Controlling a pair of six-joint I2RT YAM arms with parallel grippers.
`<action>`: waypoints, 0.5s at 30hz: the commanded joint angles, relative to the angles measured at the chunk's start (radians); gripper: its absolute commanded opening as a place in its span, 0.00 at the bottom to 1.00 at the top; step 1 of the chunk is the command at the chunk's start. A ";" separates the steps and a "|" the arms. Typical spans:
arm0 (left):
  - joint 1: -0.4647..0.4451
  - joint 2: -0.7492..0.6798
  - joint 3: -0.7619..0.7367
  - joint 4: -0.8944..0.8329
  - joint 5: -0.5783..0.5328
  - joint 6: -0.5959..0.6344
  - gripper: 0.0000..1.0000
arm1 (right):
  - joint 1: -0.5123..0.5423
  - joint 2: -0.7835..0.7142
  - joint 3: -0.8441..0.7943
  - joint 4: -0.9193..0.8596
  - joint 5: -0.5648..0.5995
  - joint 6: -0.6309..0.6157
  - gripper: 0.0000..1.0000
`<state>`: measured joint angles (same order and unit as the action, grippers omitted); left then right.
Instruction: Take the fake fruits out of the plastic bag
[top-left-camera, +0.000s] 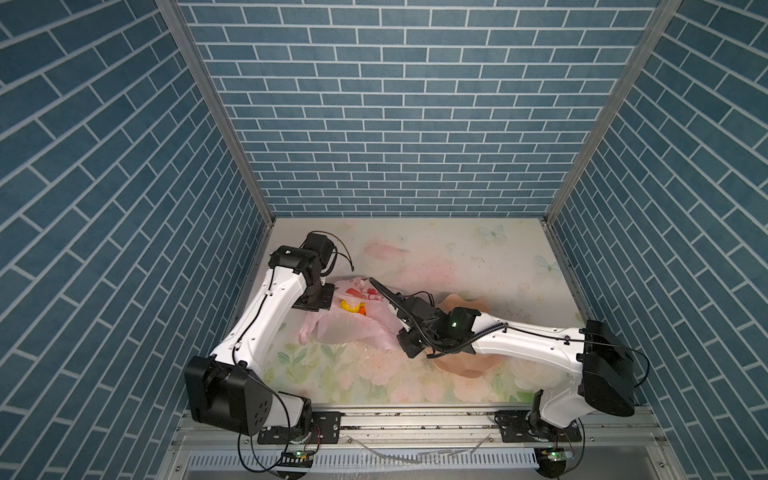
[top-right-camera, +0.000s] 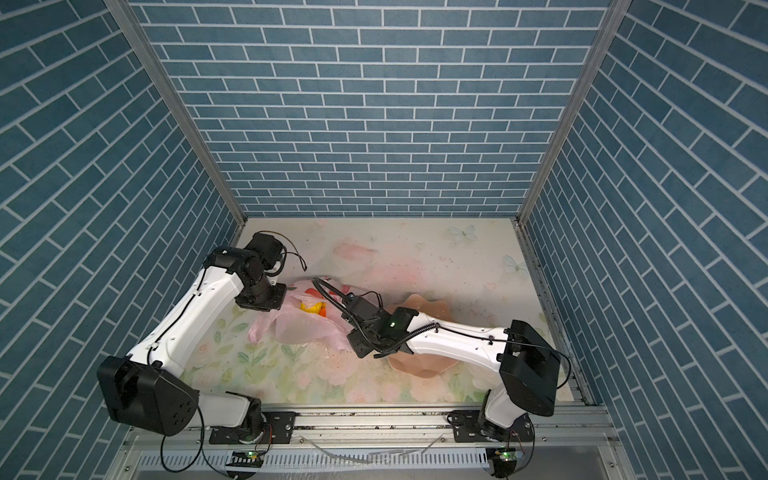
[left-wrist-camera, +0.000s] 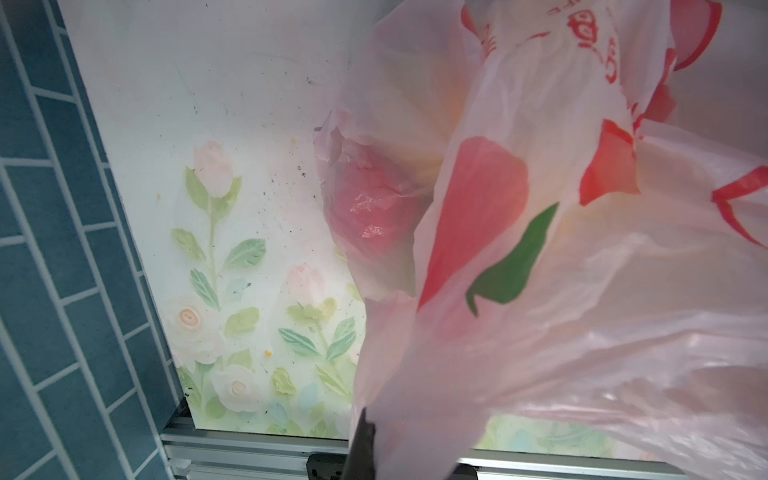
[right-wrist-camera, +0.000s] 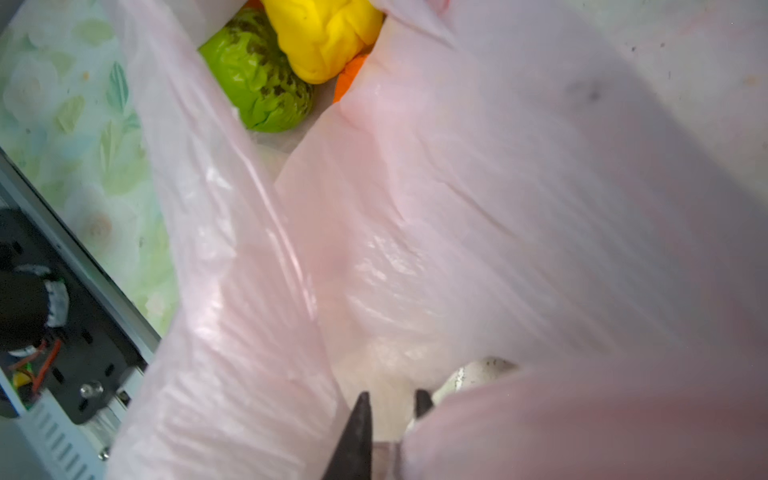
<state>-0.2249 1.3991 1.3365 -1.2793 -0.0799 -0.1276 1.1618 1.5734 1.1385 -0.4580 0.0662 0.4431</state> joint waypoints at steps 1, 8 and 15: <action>0.016 -0.007 0.005 0.020 0.116 0.018 0.01 | -0.018 -0.005 0.116 -0.063 -0.010 -0.020 0.41; 0.021 -0.031 -0.058 0.113 0.299 -0.007 0.00 | -0.021 -0.063 0.257 -0.224 0.004 -0.023 0.60; 0.046 -0.055 -0.108 0.159 0.368 -0.019 0.00 | -0.021 -0.139 0.398 -0.413 0.120 -0.039 0.63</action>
<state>-0.1947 1.3773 1.2449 -1.1477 0.2291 -0.1375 1.1423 1.4796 1.4509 -0.7406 0.1066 0.4358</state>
